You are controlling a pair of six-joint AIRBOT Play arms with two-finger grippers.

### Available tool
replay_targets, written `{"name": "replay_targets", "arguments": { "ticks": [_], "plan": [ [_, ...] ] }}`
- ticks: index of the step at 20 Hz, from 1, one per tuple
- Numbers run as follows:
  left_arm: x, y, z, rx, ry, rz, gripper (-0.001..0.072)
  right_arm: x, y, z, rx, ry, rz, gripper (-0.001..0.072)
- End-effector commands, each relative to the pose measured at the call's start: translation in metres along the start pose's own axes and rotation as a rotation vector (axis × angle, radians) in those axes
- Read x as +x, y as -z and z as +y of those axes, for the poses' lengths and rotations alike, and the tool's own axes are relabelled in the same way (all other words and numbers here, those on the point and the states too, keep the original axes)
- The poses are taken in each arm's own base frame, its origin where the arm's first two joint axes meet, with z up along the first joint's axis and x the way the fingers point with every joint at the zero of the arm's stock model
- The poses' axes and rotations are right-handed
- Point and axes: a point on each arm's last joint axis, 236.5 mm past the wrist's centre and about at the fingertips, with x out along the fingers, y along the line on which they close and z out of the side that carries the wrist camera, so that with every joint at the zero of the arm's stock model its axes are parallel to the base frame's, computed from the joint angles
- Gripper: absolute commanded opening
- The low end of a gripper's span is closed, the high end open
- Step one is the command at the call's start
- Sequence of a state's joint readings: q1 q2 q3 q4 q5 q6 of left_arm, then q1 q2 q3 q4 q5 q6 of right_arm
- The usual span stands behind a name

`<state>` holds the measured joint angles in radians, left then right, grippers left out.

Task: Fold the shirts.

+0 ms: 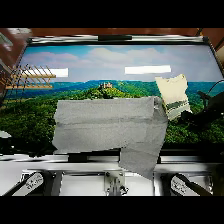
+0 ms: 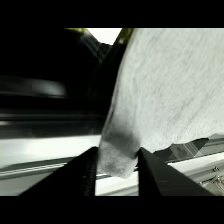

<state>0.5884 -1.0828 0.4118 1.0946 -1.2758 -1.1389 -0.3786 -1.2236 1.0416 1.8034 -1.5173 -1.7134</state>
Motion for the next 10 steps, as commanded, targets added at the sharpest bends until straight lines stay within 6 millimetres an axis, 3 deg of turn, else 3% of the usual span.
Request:
{"name": "replay_targets", "arguments": {
  "ticks": [1, 4, 6, 10],
  "plan": [
    [0.006, -0.010, -0.003, 0.022, -0.011, -0.037, 0.0239, 0.007, 0.008, 0.001, 0.005, -0.009, 0.028, 0.0555],
    [0.014, -0.008, -0.010, 0.078, -0.030, -0.006, 0.0036, 0.042, 0.042, 0.011, 0.007, -0.084, 0.119, 0.0555],
    [0.016, -0.007, -0.013, 0.099, -0.035, 0.003, 0.0035, 0.061, 0.064, 0.024, 0.005, -0.154, 0.143, 0.0555],
    [0.014, -0.009, -0.013, 0.102, -0.036, -0.002, 0.0035, 0.093, 0.101, 0.026, 0.052, -0.177, 0.202, 0.0554]
  ]
}}
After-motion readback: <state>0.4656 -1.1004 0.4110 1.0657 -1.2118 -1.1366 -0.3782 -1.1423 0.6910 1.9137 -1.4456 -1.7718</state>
